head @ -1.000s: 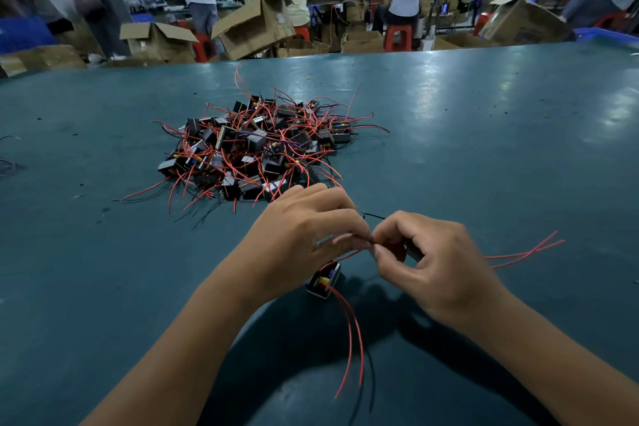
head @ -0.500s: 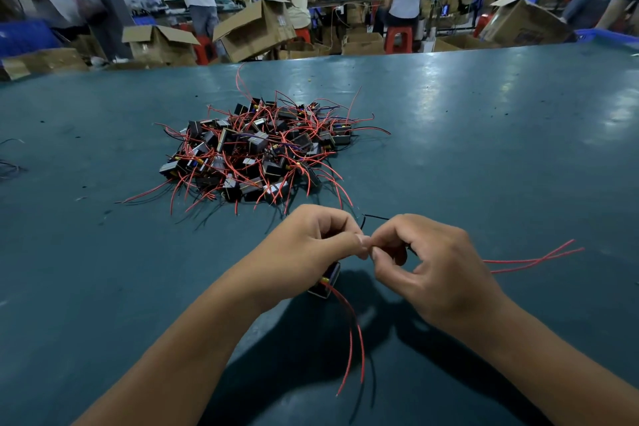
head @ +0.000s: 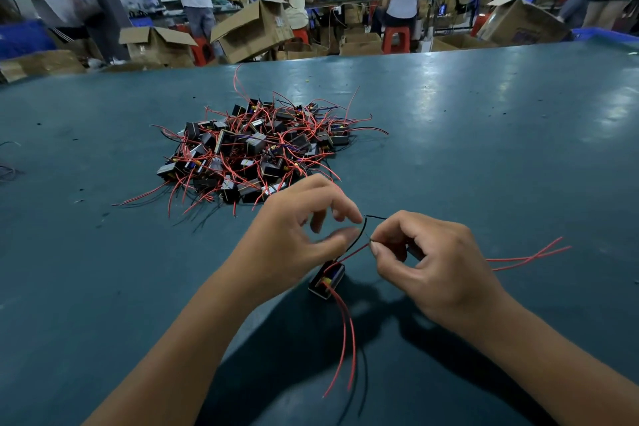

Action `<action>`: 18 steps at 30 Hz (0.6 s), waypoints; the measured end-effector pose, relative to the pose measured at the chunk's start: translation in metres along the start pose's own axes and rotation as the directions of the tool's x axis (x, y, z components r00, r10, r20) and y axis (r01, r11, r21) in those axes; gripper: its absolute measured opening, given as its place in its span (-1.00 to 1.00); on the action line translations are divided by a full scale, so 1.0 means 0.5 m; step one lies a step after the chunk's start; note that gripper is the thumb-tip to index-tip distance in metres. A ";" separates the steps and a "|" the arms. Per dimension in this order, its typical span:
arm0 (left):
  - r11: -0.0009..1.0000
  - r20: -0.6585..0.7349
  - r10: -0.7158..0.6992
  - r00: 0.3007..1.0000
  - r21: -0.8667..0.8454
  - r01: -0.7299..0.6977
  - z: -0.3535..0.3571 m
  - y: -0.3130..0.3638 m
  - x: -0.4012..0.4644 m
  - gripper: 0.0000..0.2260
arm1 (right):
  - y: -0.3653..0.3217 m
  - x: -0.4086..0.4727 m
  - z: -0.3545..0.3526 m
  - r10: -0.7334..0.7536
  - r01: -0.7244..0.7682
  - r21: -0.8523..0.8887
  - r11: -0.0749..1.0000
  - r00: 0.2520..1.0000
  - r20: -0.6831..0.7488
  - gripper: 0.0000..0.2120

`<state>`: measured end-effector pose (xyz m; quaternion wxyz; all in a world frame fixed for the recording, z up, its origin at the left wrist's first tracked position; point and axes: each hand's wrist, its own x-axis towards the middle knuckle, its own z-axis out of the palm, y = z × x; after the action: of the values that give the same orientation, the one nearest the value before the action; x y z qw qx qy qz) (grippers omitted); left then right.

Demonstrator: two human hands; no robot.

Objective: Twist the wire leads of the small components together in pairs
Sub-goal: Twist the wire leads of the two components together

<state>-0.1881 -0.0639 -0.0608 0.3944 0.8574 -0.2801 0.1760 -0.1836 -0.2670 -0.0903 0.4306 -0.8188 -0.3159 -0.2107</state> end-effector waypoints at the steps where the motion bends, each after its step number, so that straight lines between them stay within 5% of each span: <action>1: 0.997 0.008 0.054 0.999 0.047 -0.054 -0.002 -0.003 0.000 -0.89 | 0.000 0.000 0.000 0.008 -0.008 0.011 1.000 1.000 0.000 -0.90; 7: 0.956 0.022 0.191 0.981 0.221 -0.192 0.007 -0.014 0.002 -0.89 | 0.000 0.001 0.000 0.021 -0.022 0.068 0.997 1.000 0.016 -0.91; 18: 0.932 0.018 0.255 0.967 0.260 -0.251 0.007 -0.010 0.002 -0.87 | -0.002 0.002 -0.005 0.029 -0.032 0.093 0.995 0.999 0.036 -0.94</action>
<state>-0.1838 -0.0643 -0.0657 0.2545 0.8570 -0.3595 0.2674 -0.1838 -0.2682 -0.0877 0.4659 -0.8061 -0.3203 -0.1747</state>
